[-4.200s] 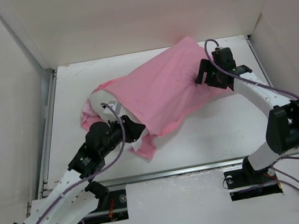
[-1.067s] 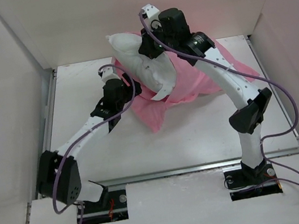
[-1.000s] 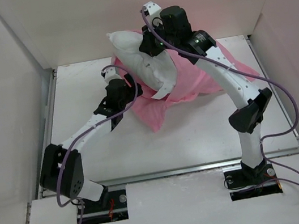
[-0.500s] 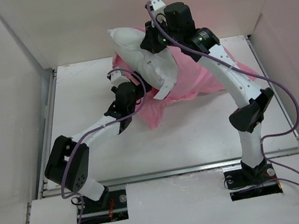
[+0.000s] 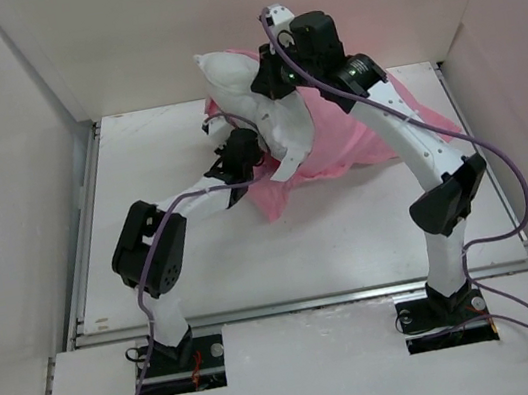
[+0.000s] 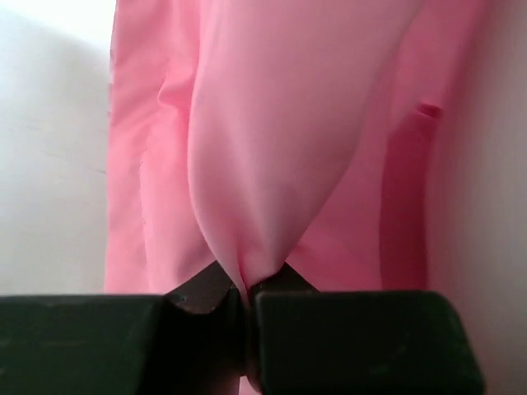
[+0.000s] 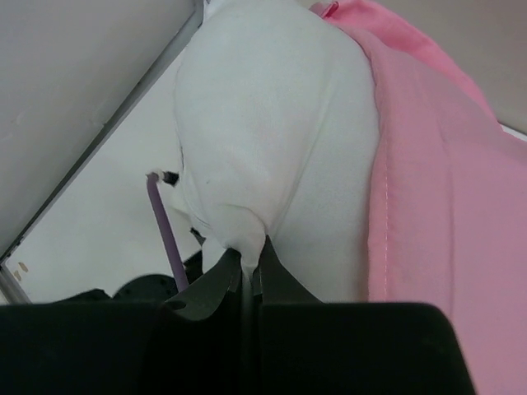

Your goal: Put the pillow into the pillowcase

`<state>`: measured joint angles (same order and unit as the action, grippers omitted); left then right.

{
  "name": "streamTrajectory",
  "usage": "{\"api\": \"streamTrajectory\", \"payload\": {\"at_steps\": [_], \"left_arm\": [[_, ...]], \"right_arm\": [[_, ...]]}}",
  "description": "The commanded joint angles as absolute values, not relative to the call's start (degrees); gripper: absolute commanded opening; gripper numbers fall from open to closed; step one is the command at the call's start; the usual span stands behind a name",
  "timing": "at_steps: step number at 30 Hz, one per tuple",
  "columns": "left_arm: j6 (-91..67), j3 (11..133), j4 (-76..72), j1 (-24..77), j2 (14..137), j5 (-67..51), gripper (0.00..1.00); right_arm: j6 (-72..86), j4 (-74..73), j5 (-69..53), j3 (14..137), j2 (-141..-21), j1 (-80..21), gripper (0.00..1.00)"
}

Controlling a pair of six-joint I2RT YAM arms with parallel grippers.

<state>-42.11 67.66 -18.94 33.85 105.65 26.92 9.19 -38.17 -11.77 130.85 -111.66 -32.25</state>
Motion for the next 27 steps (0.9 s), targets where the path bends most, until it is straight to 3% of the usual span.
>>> {"api": "streamTrajectory", "payload": {"at_steps": [1, 6, 11, 19, 23, 27], "left_arm": [[-43.95, 65.94, -14.59, 29.72, 100.65, 30.41, 0.00], [-43.95, 55.12, -10.65, 22.87, 84.42, 30.40, 0.00], [-40.87, 51.68, -4.58, 16.97, 74.89, 28.56, 0.00], [-37.45, 55.54, -1.06, 13.89, 73.65, 24.62, 0.00], [-34.99, 56.59, -2.81, 11.96, 74.78, 23.55, 0.00], [-34.98, 62.30, -1.67, 11.34, 78.56, 26.97, 0.00]], "right_arm": [[10.63, -33.31, -10.82, 128.50, -107.23, -32.08, 0.00], [9.42, -34.36, -4.93, 123.41, -108.71, -32.08, 0.00], [3.35, -32.79, -7.20, 113.32, -109.34, -32.69, 0.00], [0.09, -32.17, -1.14, 107.50, -112.76, -35.77, 0.00], [-8.24, -29.01, -13.60, 101.89, -110.05, -38.39, 0.00], [-13.87, -33.03, -14.41, 100.02, -111.26, -39.81, 0.00]]}}
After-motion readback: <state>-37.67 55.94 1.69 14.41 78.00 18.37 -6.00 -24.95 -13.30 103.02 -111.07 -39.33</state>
